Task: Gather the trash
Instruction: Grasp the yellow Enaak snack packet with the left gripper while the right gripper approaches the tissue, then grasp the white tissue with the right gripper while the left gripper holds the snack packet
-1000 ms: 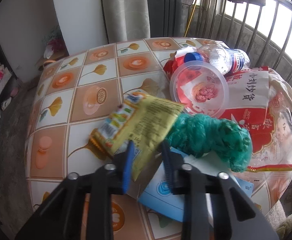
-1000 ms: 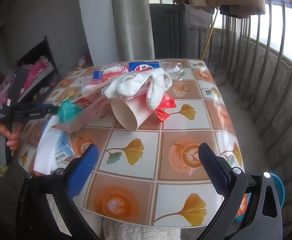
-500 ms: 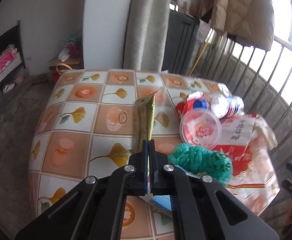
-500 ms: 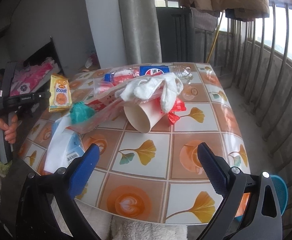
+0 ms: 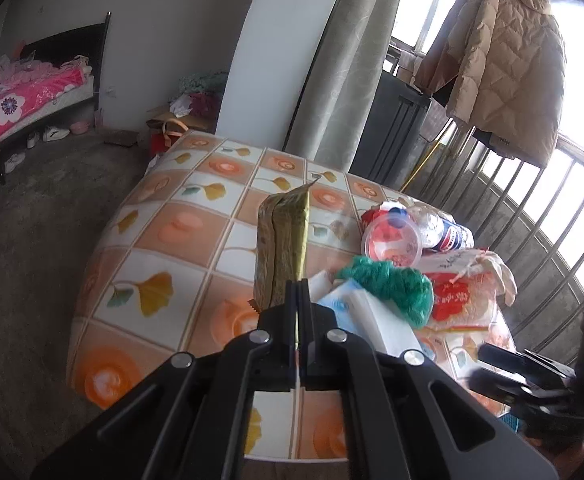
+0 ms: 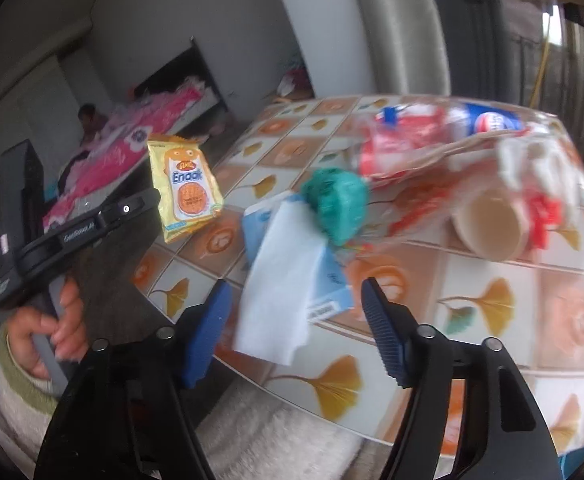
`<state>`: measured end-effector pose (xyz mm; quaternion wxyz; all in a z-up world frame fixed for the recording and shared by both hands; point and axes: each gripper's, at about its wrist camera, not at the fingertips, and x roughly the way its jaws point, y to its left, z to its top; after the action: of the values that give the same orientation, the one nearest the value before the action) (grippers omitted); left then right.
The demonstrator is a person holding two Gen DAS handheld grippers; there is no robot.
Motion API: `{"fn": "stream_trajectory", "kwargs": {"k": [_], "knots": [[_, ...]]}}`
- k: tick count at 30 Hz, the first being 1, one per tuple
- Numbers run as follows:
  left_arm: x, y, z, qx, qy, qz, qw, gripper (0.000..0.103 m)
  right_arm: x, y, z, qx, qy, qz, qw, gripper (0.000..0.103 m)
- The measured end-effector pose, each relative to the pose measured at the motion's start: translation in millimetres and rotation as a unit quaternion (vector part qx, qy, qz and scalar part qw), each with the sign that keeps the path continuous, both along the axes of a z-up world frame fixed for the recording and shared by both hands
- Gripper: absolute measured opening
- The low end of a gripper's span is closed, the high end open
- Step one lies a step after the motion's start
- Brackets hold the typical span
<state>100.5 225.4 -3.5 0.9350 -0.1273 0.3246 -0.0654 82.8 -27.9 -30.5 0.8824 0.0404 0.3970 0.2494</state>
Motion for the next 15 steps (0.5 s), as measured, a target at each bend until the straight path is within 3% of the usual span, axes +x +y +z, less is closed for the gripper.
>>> {"fn": "stream_trajectory", "kwargs": {"k": [4,7,11,15], "knots": [[-11,4,-5,-0.003,-0.004,0.006,1.0,0.0,19,30,-13,-0.037,0.008,0.014,0.999,0.051],[-13,5,-8,-0.009,-0.005,0.003,0.9999,0.0,31,40,-26,-0.063,0.022,0.016,0.998,0.035],[-13,2,-9,-0.002,-0.011,0.001,0.9999,0.0,38,41,-29,-0.075,0.019,0.009,0.997,0.004],[-11,1,-6,0.0,-0.017,0.001,0.9998,0.0,38,36,-26,-0.068,0.016,0.007,0.998,0.0]]}}
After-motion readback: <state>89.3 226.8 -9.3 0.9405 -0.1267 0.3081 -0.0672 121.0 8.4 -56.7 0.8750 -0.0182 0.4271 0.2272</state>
